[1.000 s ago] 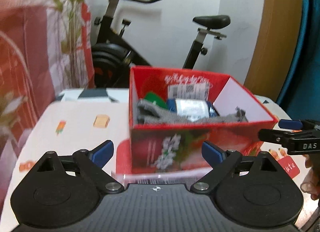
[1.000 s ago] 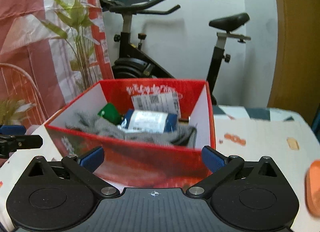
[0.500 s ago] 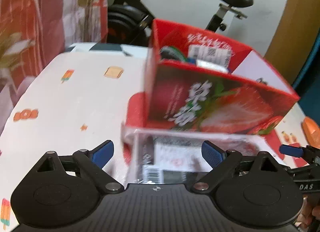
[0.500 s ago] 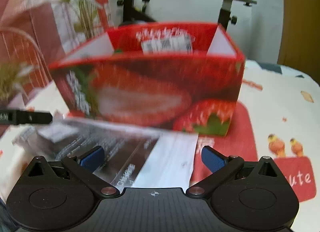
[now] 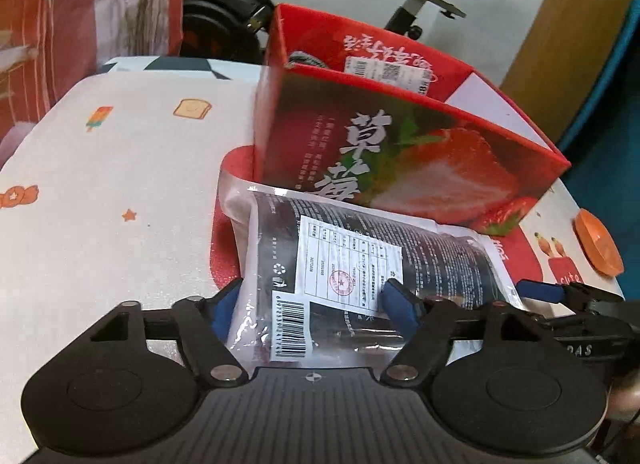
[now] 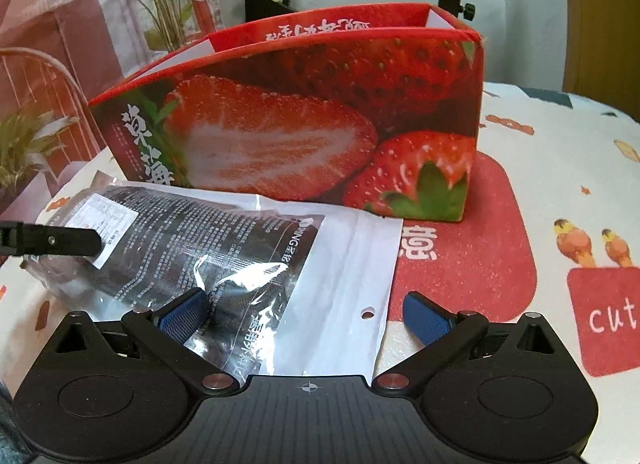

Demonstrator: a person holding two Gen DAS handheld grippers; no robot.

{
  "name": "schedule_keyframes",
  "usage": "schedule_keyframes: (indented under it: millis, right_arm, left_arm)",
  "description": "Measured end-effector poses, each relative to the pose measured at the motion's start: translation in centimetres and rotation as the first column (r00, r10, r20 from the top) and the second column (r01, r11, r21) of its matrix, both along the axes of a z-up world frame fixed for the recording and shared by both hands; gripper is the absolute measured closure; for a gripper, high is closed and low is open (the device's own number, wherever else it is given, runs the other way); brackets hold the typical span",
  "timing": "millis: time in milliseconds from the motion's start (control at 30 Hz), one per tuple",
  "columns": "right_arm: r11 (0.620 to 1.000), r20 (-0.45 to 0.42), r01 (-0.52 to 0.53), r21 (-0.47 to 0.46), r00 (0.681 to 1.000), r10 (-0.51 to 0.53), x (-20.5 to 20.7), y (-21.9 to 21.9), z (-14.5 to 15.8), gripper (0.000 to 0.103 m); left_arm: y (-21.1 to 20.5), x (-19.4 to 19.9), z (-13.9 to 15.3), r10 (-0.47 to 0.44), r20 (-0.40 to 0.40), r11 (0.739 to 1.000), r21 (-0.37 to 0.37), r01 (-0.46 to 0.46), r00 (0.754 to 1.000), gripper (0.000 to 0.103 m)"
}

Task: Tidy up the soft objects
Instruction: 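Close both grippers on the black-and-white plastic package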

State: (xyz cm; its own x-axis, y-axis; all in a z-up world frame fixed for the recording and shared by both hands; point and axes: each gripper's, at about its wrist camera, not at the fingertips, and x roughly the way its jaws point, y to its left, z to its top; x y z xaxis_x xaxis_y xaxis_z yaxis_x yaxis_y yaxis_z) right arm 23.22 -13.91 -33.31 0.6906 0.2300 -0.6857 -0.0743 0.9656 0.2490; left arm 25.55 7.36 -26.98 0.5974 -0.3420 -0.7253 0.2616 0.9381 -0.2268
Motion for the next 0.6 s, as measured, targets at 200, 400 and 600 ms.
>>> schedule_keyframes:
  millis: [200, 400, 600]
  right_arm:
    - [1.000, -0.013, 0.007, 0.019, 1.000, -0.007, -0.1, -0.4, -0.1, 0.001]
    - [0.998, -0.037, 0.010, 0.070, 0.999, -0.007, 0.6, -1.1, 0.2, 0.001]
    - [0.990, -0.065, -0.012, 0.142, 0.998, 0.021, 2.6, -1.3, 0.6, 0.004]
  left_arm:
    - [1.0, -0.3, -0.1, -0.014, -0.005, 0.999, -0.033, 0.014, 1.000, 0.041]
    - [0.8, 0.0, -1.2, -0.003, -0.035, 0.999, -0.039, 0.001, 0.999, 0.041]
    - [0.5, -0.2, -1.9, 0.009, -0.045, 0.999, -0.042, -0.011, 0.999, 0.041]
